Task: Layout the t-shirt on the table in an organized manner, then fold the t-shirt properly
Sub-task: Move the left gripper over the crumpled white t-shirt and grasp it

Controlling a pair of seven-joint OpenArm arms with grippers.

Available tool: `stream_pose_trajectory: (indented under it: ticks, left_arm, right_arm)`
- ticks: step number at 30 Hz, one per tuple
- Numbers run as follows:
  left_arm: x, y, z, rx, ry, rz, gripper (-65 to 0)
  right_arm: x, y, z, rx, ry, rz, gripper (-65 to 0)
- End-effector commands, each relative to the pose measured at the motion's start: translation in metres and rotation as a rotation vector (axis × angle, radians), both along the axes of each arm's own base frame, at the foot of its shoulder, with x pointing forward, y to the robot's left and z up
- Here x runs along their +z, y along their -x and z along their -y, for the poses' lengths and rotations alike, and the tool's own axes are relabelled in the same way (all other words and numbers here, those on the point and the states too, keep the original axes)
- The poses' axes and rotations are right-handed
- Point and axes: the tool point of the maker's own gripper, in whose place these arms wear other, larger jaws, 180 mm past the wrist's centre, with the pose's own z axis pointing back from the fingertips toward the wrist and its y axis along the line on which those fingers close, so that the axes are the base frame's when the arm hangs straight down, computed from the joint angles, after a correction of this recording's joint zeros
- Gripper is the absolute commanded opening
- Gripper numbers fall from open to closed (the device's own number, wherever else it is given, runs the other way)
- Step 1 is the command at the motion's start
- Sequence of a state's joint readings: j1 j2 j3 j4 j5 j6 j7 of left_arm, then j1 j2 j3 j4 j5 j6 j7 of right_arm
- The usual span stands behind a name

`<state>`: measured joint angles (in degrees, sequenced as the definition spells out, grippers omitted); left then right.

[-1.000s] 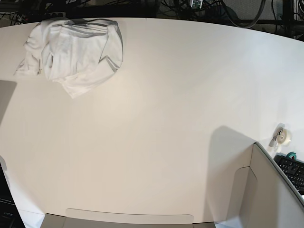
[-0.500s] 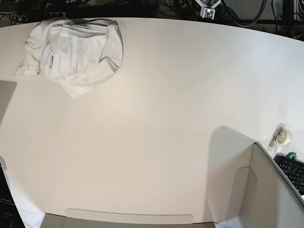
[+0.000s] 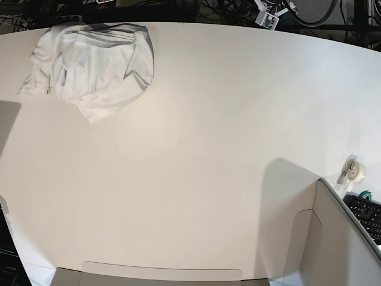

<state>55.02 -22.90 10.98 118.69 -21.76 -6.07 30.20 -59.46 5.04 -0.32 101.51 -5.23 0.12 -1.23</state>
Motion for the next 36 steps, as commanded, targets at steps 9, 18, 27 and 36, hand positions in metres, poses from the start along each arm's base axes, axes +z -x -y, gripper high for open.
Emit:
stream_pose_trajectory:
  ticks: [9,18,27,36]
  left_arm:
    - [0.01,-0.002,0.039,-0.156,0.093,0.03,-64.2]
    - [0.026,-0.022,0.094,-0.341,0.207,0.125,-53.0]
    - [0.042,-0.042,0.126,-0.435,0.266,0.213,-52.9]
    - [0.051,-0.071,0.127,-0.453,0.252,0.294,-52.9]
  right_arm:
    - [0.045,-0.013,-0.005,0.024,-0.008,0.098,-65.0]
    - [0.061,-0.02,-0.006,0.044,-0.008,0.136,-65.0]
    - [0.09,-0.036,-0.012,0.063,-0.027,0.267,-65.0]
    - [0.095,-0.043,-0.01,0.055,-0.021,0.307,-65.0]
